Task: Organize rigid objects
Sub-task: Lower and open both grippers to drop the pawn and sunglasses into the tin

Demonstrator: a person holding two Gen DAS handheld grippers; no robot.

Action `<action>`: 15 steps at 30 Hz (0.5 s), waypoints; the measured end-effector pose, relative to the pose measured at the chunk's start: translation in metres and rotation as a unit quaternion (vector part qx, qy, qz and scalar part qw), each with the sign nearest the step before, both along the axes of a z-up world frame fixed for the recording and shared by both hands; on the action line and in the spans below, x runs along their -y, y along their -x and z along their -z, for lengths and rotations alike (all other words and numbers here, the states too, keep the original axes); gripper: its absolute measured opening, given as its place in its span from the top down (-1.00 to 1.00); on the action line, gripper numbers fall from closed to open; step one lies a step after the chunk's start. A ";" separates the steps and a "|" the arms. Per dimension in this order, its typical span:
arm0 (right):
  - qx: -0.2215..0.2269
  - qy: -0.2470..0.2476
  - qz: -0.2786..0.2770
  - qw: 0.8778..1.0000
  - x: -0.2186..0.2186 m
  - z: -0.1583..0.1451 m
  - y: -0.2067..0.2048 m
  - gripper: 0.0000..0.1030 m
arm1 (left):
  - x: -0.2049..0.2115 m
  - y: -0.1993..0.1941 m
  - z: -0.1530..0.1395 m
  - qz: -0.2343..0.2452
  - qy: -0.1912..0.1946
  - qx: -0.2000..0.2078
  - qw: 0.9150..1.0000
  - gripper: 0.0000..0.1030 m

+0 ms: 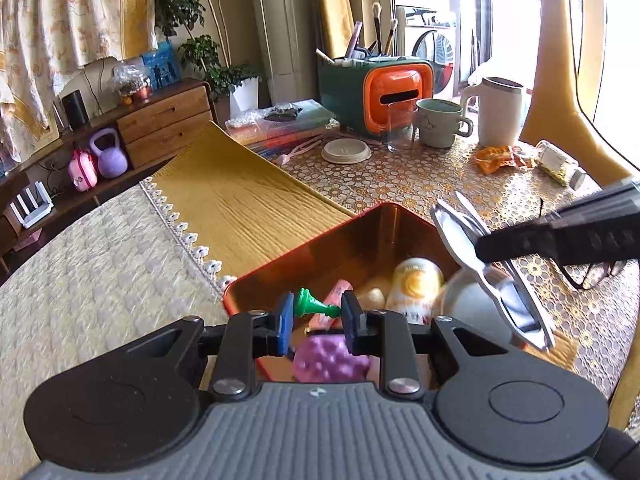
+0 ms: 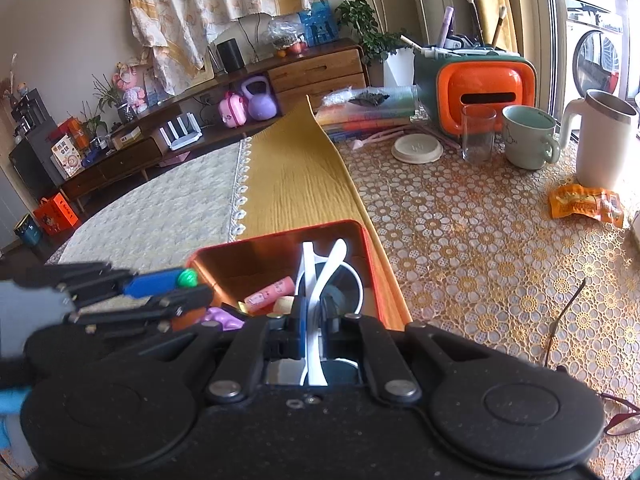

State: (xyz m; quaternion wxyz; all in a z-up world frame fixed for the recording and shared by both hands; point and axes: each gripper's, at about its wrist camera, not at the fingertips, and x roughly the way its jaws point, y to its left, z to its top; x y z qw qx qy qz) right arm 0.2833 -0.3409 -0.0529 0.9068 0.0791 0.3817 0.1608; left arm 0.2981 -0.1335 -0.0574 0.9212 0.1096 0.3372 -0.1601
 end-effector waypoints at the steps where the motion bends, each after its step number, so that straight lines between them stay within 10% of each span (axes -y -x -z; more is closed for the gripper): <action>1: -0.001 -0.001 0.000 1.000 0.001 0.001 -0.001 0.88 | 0.002 -0.005 0.001 -0.002 0.002 -0.004 1.000 0.52; 15: -0.002 -0.010 -0.016 1.000 -0.003 0.007 -0.007 0.88 | 0.012 -0.055 0.029 -0.033 0.013 -0.076 0.996 0.52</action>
